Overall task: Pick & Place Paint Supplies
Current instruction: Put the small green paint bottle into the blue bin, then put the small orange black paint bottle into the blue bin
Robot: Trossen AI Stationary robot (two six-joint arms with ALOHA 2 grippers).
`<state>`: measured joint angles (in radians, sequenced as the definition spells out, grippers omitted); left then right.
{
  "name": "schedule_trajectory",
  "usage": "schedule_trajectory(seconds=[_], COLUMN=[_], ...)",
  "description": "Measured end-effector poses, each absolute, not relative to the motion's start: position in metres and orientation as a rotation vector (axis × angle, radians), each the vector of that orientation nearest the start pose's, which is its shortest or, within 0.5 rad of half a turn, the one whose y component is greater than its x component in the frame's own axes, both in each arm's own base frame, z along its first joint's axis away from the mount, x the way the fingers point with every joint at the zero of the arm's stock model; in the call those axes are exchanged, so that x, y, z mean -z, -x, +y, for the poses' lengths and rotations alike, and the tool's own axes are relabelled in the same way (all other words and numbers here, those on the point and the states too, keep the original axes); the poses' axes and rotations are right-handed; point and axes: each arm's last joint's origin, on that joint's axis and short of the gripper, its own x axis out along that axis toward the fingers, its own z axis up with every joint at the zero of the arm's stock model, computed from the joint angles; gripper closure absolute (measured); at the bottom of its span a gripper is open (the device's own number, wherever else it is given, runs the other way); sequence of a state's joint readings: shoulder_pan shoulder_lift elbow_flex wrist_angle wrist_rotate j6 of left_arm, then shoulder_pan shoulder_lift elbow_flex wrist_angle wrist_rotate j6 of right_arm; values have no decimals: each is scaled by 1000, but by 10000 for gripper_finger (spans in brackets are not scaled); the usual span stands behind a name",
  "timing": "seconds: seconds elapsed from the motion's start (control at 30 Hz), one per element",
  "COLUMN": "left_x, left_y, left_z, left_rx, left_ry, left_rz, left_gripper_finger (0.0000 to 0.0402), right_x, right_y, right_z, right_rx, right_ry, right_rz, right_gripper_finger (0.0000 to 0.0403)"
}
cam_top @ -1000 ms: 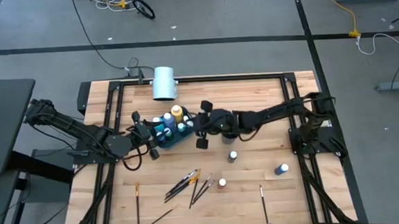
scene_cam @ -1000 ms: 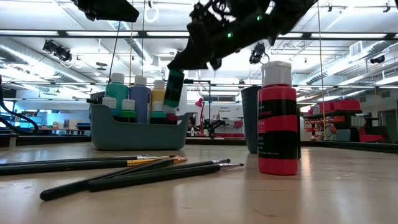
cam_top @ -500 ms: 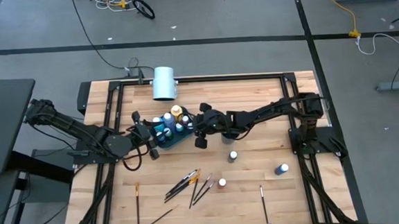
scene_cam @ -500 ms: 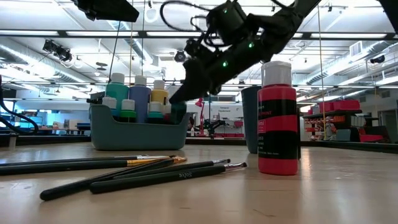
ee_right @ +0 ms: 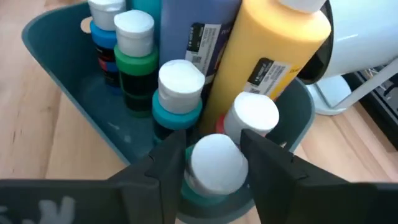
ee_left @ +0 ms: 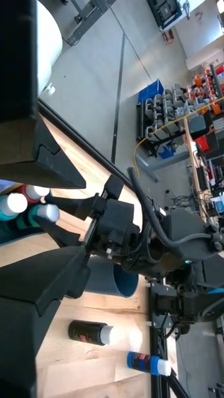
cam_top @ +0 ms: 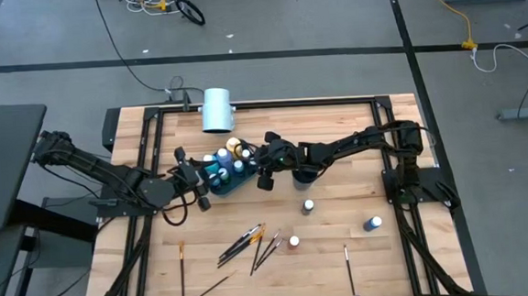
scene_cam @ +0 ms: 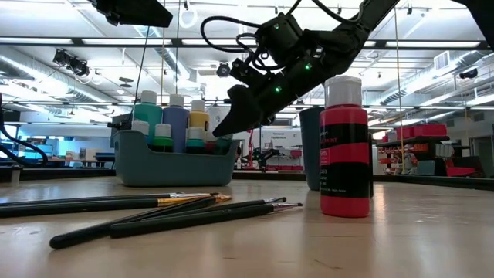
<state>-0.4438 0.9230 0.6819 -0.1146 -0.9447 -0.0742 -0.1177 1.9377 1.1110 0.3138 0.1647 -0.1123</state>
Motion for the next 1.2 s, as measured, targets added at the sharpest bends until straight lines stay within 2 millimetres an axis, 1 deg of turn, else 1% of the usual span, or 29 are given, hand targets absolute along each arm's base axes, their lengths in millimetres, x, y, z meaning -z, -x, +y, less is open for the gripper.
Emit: schedule_trajectory(seconds=[0.33, 0.47, 0.57, 0.77, 0.9, 1.07, 1.2], left_x=[-284, -284, -284, -284, -284, -284, -284], left_y=[-184, -184, -184, -184, -184, -184, -184], left_z=[-61, -61, -61, -61, -61, -61, -61], left_rx=[-505, -505, -505, -505, -505, -505, -505], left_ry=[-158, -158, -158, -158, -158, -157, -157], left_rz=[257, 258, 258, 258, 258, 257, 257], left_gripper_finger=[231, 231, 231, 231, 231, 231, 231], right_x=[-170, -186, -201, -237, -256, -267, -262], right_y=[-407, -402, -397, -385, -374, -361, -354], right_z=[-53, -50, -42, -14, 10, 46, 74], right_rx=[257, 224, 137, -87, -286, -542, -661], right_ry=[108, 80, 65, 1, 25, 26, 49], right_rz=[476, 454, 443, 372, 341, 334, 380], right_gripper_finger=[239, 238, 238, 238, 238, 238, 238])
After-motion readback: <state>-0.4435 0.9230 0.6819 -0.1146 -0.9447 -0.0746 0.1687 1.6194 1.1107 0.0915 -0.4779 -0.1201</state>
